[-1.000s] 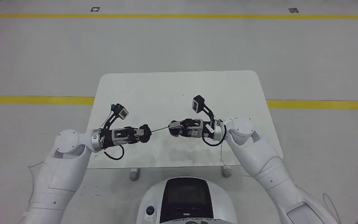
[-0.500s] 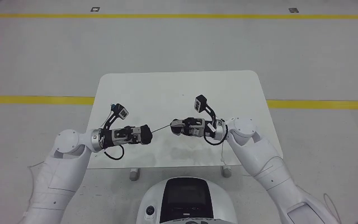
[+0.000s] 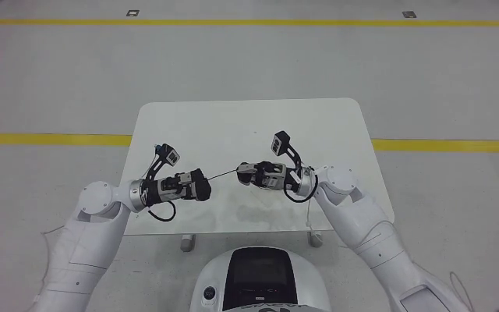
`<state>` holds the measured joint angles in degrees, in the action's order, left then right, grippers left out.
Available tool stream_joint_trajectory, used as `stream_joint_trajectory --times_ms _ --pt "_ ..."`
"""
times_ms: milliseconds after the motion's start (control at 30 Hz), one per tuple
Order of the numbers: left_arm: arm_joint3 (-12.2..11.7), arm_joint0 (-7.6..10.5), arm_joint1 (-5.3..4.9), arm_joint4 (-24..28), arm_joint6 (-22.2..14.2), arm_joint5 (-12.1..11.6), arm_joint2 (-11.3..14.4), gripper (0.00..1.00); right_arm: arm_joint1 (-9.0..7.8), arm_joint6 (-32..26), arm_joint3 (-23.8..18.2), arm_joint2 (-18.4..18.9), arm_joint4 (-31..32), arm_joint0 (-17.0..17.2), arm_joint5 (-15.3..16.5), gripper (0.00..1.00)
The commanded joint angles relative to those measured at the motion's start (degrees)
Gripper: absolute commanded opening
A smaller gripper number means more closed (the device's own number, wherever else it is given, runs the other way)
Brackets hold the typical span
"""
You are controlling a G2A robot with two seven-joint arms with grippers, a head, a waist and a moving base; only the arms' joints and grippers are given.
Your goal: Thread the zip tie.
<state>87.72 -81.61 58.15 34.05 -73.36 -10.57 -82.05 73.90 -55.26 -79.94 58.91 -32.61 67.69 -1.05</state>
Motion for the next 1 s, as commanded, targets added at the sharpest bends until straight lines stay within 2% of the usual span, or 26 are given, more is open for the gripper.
stream_joint_trajectory --times_ms 0,100,333,367,533,733,833,967 --pt "-0.4 0.2 0.11 1.6 0.1 -0.5 0.6 1.0 0.13 0.7 -0.2 -0.3 -0.9 0.1 0.2 0.0" --pt "-1.1 0.68 0.38 4.7 0.1 -1.2 1.9 1.0 0.44 1.9 -0.3 -1.0 -2.5 0.2 0.3 0.0" --pt "-1.4 1.12 0.34 4.0 0.5 -1.6 1.9 1.0 0.51 2.0 -0.3 -1.4 -2.3 0.1 0.2 0.0" --pt "-1.1 1.08 0.36 3.6 1.5 -1.5 2.2 1.0 0.52 2.5 -0.5 -1.4 -2.3 0.3 0.2 0.0" --pt "-1.0 1.03 0.48 6.4 2.6 -1.4 2.8 1.0 0.59 2.6 -2.6 -2.8 -1.7 1.0 -0.9 0.0" --pt "-1.1 1.37 0.4 5.5 2.1 -1.6 2.9 1.0 0.62 2.4 -2.7 -3.0 -1.8 1.0 -0.8 0.0" --pt "-0.3 1.19 0.43 4.9 3.9 -1.4 3.3 1.0 0.62 3.8 -3.5 -3.1 -1.3 1.5 -0.7 0.0" --pt "0.2 0.91 0.3 4.7 4.0 -1.3 3.5 1.0 0.43 5.2 -4.3 -2.8 -0.1 2.0 -1.0 0.0"
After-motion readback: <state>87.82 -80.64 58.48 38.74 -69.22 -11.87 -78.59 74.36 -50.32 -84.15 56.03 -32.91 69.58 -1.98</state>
